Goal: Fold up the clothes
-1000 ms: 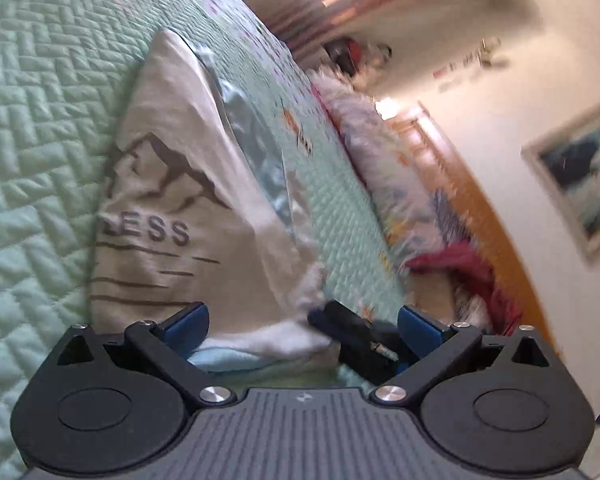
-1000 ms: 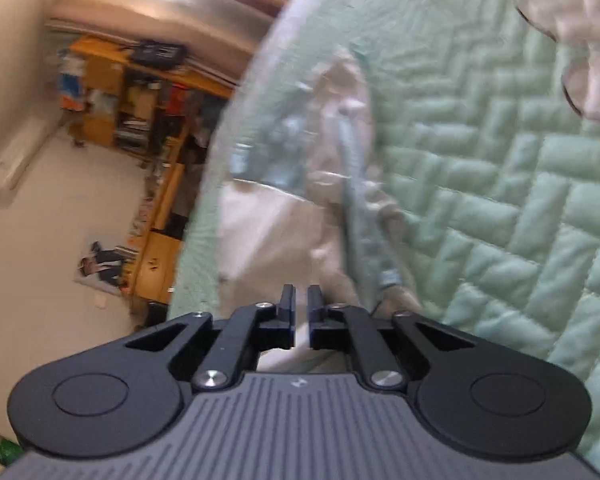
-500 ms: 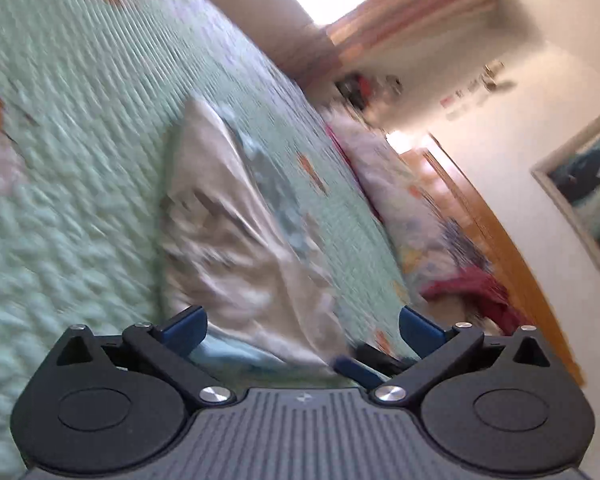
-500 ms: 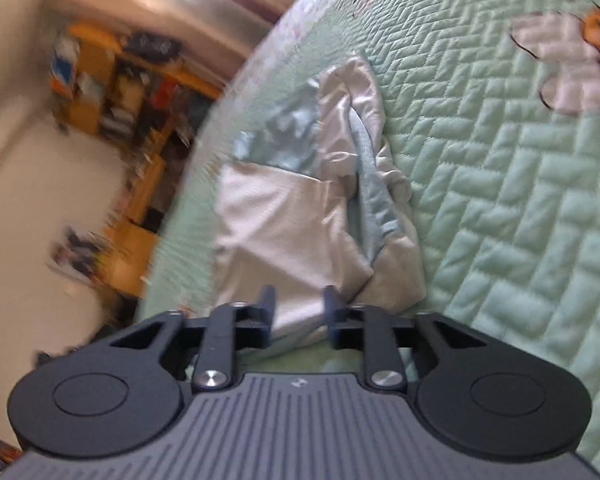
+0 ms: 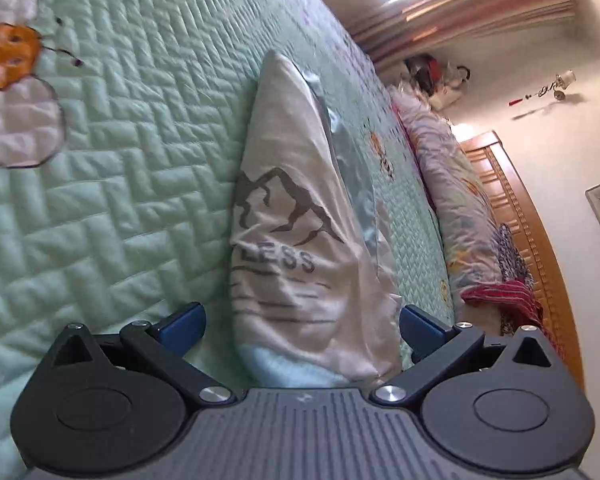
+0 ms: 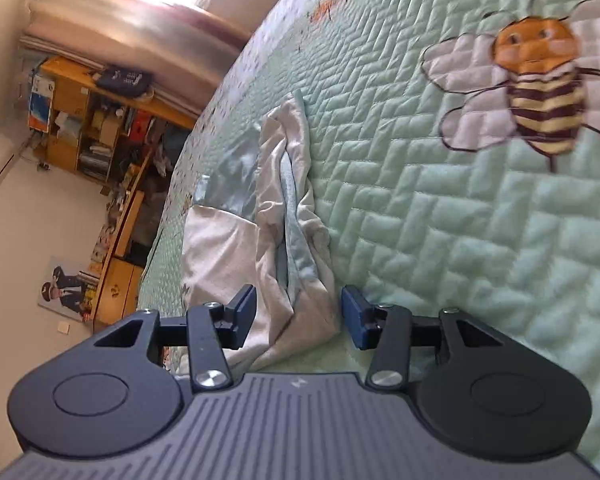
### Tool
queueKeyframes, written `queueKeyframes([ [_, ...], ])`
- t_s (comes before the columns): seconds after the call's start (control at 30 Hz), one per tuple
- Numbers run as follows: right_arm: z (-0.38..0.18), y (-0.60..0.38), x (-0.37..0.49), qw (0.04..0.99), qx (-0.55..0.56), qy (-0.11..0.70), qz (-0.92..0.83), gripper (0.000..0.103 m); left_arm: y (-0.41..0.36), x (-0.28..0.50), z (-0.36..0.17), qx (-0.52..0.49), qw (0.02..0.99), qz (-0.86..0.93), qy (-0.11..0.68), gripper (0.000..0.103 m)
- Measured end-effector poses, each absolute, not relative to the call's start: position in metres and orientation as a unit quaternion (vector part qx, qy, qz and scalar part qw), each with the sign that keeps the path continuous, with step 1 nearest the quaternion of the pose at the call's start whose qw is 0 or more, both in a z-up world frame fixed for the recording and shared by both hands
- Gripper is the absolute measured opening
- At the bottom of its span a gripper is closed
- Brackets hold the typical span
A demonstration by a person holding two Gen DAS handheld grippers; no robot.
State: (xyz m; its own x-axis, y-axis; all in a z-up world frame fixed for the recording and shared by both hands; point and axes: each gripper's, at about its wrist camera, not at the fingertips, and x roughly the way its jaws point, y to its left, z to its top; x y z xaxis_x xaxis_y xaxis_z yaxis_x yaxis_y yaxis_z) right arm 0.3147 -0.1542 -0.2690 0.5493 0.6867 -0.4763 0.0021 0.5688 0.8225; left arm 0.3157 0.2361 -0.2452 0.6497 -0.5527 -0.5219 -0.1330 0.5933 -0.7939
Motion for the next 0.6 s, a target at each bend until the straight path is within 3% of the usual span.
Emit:
queueKeyframes([
  [0.3,-0.279,-0.142,0.353,0.745,0.419,0.436,0.281,0.048,0.223,0.357,-0.262,-0.451,0.755,-0.185,0.438,0.102],
  [0.33,-0.279,-0.14,0.356,0.744,0.417,0.437,0.286,0.046,0.22,0.36,-0.263,-0.451,0.753,-0.189,0.44,0.102],
  [0.4,-0.279,-0.134,0.359,0.746,0.403,0.446,0.286,0.031,0.217,0.363,-0.262,-0.452,0.749,-0.194,0.443,0.102],
  [0.43,-0.28,-0.131,0.36,0.748,0.395,0.451,0.284,0.014,0.215,0.362,-0.26,-0.441,0.754,-0.194,0.446,0.094],
  [0.47,-0.279,-0.129,0.359,0.751,0.389,0.452,0.283,0.012,0.214,0.36,-0.256,-0.42,0.764,-0.189,0.451,0.085],
  [0.5,-0.278,-0.129,0.357,0.756,0.385,0.448,0.282,0.012,0.213,0.359,-0.254,-0.401,0.773,-0.181,0.458,0.042],
  [0.53,-0.275,-0.129,0.355,0.76,0.382,0.445,0.28,0.012,0.214,0.359,-0.257,-0.404,0.77,-0.172,0.463,0.018],
  [0.6,-0.269,-0.131,0.348,0.764,0.389,0.435,0.274,0.012,0.22,0.355,-0.261,-0.416,0.767,-0.162,0.461,0.017],
])
